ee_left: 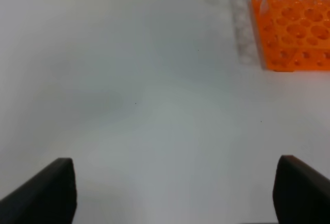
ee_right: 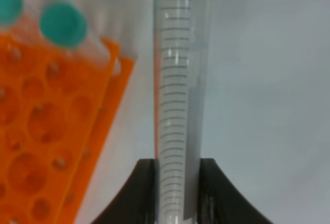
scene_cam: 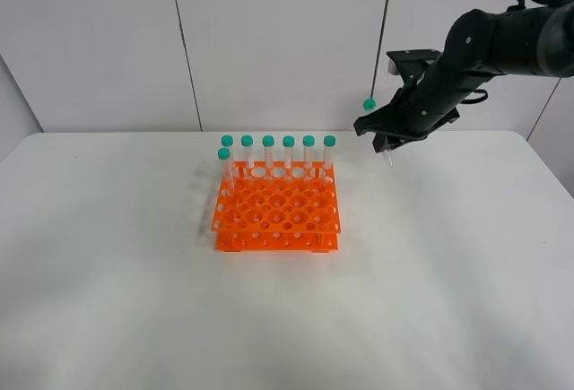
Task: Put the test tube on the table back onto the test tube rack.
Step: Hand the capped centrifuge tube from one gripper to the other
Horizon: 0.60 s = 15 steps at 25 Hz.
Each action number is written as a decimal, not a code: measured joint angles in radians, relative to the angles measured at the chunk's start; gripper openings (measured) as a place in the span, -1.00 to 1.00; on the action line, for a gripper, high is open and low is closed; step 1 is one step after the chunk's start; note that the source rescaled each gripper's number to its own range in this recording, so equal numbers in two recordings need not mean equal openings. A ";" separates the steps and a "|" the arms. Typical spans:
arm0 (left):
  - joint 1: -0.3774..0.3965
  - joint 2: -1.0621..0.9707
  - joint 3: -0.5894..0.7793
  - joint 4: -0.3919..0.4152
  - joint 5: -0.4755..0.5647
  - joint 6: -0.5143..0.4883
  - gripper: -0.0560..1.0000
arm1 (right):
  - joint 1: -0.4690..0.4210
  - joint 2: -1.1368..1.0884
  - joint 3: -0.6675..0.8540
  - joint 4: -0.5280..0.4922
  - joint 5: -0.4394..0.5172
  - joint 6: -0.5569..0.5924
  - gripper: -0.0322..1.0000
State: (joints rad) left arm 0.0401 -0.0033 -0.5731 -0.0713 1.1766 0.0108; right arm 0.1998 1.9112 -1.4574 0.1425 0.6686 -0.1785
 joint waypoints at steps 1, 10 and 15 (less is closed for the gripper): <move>0.000 0.000 0.000 0.000 0.000 0.000 0.85 | 0.009 -0.006 0.000 -0.008 -0.010 -0.007 -0.88; 0.000 0.000 0.000 0.000 0.000 0.000 0.85 | 0.160 -0.026 0.000 -0.071 -0.144 -0.026 -0.88; 0.000 0.000 0.000 0.000 0.000 0.000 0.85 | 0.265 -0.076 0.003 -0.085 -0.289 -0.028 -0.88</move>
State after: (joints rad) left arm 0.0401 -0.0033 -0.5731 -0.0713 1.1766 0.0108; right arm 0.4645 1.8350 -1.4545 0.0572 0.3795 -0.2065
